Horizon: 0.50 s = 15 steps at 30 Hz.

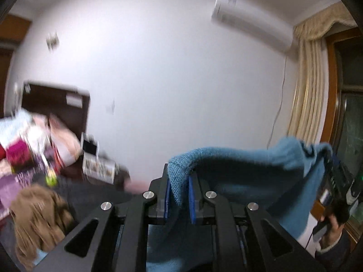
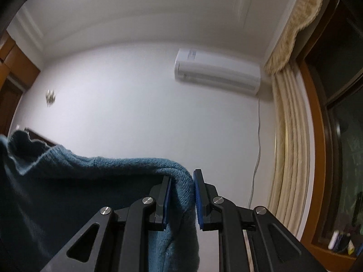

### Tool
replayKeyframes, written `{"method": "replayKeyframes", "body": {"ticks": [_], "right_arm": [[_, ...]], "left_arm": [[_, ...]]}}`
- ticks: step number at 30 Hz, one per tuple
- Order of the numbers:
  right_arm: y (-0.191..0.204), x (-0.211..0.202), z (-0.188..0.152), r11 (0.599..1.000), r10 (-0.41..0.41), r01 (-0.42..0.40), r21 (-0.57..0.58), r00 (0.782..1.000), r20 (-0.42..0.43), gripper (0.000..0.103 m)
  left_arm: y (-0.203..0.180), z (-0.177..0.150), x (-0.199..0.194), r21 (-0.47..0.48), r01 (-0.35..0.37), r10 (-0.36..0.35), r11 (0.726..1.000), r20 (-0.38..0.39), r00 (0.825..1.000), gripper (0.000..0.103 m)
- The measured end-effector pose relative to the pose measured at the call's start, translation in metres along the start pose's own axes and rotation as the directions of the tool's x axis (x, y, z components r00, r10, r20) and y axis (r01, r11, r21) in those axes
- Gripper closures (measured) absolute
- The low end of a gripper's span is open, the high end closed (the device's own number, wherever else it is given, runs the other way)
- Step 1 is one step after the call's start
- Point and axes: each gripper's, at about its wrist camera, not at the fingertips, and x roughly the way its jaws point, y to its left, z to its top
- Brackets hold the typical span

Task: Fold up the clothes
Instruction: 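Lift the sweater high with both grippers and shake it out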

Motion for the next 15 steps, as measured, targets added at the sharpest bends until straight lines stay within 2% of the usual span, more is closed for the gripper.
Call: {"method": "replayKeyframes", "body": {"ticks": [2, 5, 10, 15], "right_arm": [[-0.004, -0.008, 0.017, 1.000, -0.023, 0.022, 0.009, 0.997, 0.076, 0.084], [-0.014, -0.017, 0.042, 0.999, -0.034, 0.028, 0.042, 0.987, 0.159, 0.084], [-0.037, -0.042, 0.068, 0.995, -0.044, 0.024, 0.097, 0.975, 0.220, 0.084], [-0.041, -0.059, 0.067, 0.996, -0.050, 0.029, 0.090, 0.971, 0.236, 0.084]], "left_arm": [[-0.004, 0.019, -0.027, 0.010, 0.000, -0.001, 1.000, 0.078, 0.997, 0.089], [-0.014, 0.036, -0.062, 0.033, -0.006, 0.000, 0.999, 0.182, 0.983, 0.089], [-0.027, 0.040, -0.087, 0.077, -0.027, 0.008, 0.997, 0.235, 0.972, 0.089], [-0.041, 0.045, -0.111, 0.120, -0.050, 0.014, 0.992, 0.287, 0.958, 0.088]]}}
